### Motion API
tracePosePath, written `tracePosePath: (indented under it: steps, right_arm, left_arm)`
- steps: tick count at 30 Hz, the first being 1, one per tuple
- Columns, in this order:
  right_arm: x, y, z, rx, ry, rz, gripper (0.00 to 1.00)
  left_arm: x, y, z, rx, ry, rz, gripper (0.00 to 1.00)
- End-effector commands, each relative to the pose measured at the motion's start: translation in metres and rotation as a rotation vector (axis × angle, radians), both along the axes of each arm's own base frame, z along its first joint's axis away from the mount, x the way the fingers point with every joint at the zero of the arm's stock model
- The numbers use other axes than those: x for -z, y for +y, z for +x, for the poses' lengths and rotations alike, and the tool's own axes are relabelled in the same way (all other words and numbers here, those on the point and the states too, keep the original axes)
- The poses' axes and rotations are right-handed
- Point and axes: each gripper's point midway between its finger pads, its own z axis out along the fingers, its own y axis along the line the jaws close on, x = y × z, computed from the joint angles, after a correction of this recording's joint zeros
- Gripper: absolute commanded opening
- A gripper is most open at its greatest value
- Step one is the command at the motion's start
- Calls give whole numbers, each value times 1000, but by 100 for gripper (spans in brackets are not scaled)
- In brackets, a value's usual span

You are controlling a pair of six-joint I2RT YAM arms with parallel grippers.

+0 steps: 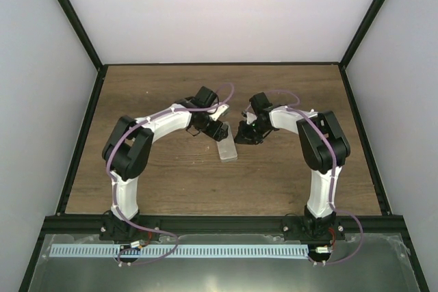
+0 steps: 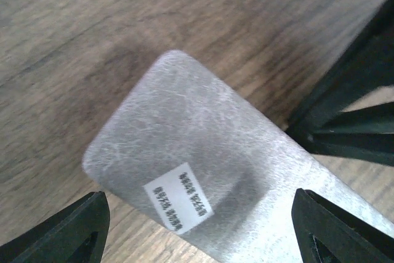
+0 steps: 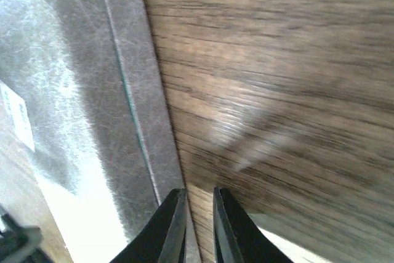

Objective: Organize the sunglasses
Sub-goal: Close the sunglasses case at the center of the board, then move the sunglasses case at the center of the board.

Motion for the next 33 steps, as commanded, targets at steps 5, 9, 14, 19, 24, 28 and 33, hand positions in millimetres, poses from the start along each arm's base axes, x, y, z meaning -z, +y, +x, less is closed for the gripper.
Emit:
tracePosePath:
  steps: [5,9,14,19,24,28,33]
  right_arm:
    - [-18,-67,19,222,-64,-169,35]
    - [-27,-93,26,302,-88,-197,73]
    - [-24,-103,22,330,-69,-205,86]
    - [-20,-103,18,318,-51,-205,90]
    - [-19,-99,17,308,-45,-186,90]
    - [-19,-98,16,306,-44,-177,90]
    - [-22,-99,13,305,-53,-176,90]
  left_arm:
    - [-48,7,49,-298,-172,101,98]
    - [-36,-2,42,-433,-34,182,100]
    - [-25,-1,24,-677,18,318,100]
    - [-21,1,-2,-880,37,349,100]
    - [-18,10,-15,-979,36,301,100]
    - [8,2,-25,-955,120,320,100]
    - [19,-9,-27,-914,161,299,100]
